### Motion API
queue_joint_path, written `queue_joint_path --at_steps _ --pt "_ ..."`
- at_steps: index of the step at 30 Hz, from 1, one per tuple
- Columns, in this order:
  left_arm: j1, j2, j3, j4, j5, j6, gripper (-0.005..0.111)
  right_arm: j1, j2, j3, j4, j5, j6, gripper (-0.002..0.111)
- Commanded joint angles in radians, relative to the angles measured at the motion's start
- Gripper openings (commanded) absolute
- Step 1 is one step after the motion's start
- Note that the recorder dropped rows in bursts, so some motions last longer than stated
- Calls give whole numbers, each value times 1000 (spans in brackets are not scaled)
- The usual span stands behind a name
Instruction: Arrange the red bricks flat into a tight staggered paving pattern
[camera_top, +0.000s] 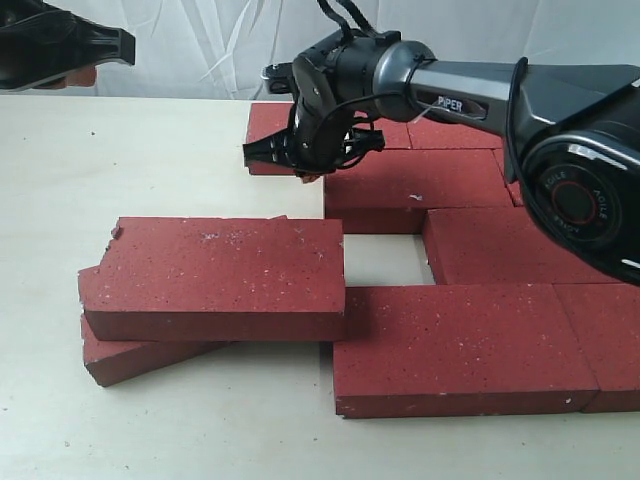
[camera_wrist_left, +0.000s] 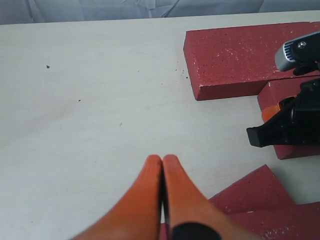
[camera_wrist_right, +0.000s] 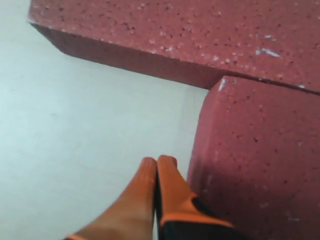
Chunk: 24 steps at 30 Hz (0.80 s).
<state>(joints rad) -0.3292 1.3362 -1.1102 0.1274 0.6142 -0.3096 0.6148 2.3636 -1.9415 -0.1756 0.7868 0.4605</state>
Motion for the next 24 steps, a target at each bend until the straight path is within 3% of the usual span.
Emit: queue_joint_path --at_steps 1,12,24 --pt "0 -6 3 -6 -9 -3 0 -2 -37 0 76 -18 -67 -1" --pt "0 -6 3 -8 -9 -3 0 -2 -124 0 126 109 -157 -1" --pt "0 -6 3 -7 -5 -3 0 -2 -228 2 126 383 -224 -1"
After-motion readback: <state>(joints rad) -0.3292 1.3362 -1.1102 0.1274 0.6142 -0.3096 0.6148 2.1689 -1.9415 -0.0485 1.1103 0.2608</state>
